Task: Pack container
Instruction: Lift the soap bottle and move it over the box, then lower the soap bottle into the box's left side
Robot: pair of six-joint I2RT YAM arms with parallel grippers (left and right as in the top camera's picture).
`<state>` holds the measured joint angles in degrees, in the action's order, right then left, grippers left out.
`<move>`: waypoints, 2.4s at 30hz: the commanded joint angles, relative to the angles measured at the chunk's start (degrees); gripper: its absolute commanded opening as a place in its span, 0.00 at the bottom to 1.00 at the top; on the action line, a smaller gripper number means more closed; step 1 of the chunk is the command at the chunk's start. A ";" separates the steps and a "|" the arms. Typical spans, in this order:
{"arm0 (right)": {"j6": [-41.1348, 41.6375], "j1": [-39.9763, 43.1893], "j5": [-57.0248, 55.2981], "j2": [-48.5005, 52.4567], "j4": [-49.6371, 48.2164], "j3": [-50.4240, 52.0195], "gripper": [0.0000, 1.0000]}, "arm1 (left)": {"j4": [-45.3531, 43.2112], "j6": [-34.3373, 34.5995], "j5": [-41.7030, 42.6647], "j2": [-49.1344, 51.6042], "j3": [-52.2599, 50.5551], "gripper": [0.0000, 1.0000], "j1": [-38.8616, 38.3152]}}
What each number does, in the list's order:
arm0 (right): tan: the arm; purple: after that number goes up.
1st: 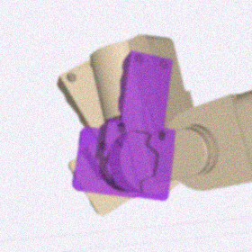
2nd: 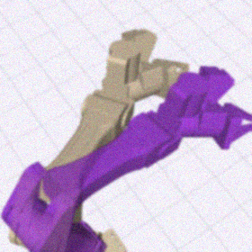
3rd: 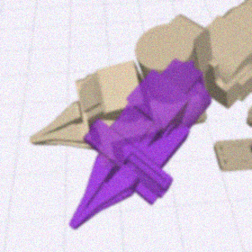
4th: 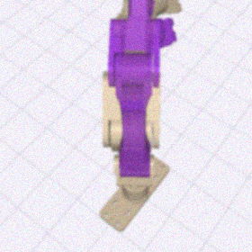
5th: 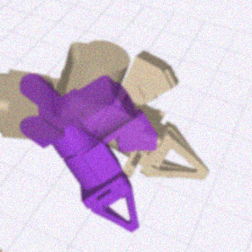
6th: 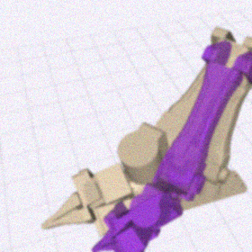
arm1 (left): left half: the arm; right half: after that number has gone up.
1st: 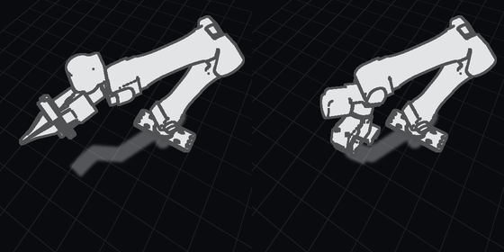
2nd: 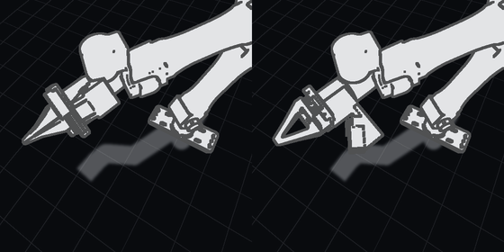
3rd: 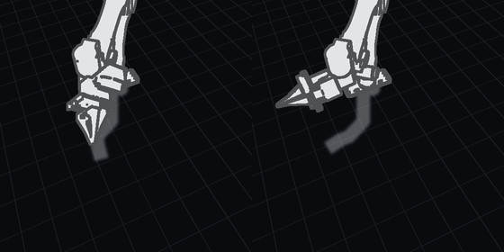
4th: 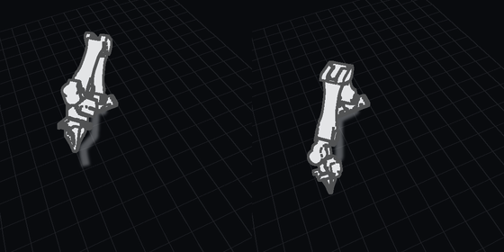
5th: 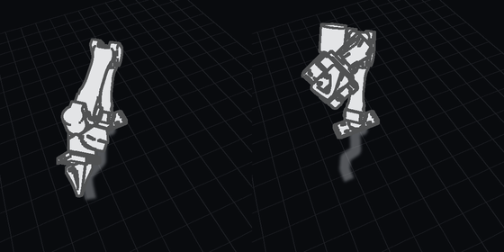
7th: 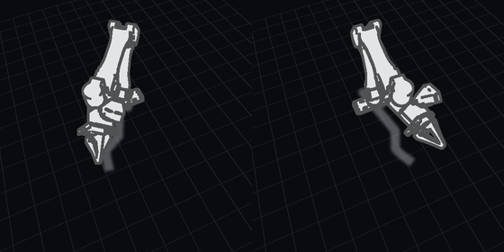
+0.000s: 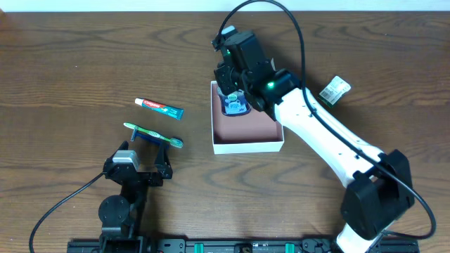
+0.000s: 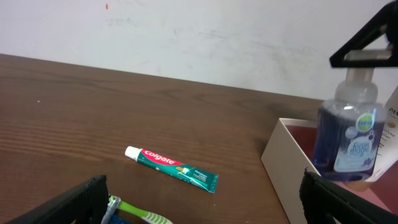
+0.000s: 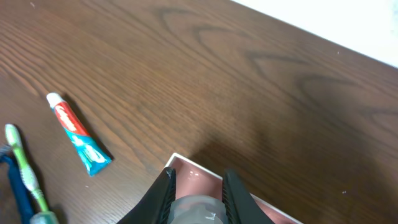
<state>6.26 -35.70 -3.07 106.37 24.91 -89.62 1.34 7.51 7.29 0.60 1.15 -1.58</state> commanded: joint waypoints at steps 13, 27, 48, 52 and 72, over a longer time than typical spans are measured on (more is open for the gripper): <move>-1.20 -0.20 -3.15 3.19 -2.49 -1.44 0.06 | 2.05 0.09 0.68 -0.31 -0.92 0.98 0.28; -1.18 -0.28 -3.13 4.24 -9.92 -1.42 0.01 | 2.05 0.09 0.68 -0.31 -0.92 0.97 0.28; -1.20 -1.77 -2.91 8.31 -14.84 -1.01 0.02 | 2.05 0.09 0.68 -0.31 -0.92 0.98 0.28; -1.20 -1.77 -2.91 8.31 -14.80 -1.01 0.21 | 2.05 0.09 0.68 -0.31 -0.92 0.98 0.28; -1.20 -1.81 -2.86 8.26 -13.86 -1.03 0.45 | 2.05 0.09 0.68 -0.31 -0.92 0.98 0.28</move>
<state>5.37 -36.77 -6.00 115.13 10.90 -89.62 1.34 7.53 7.27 0.60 1.15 -1.58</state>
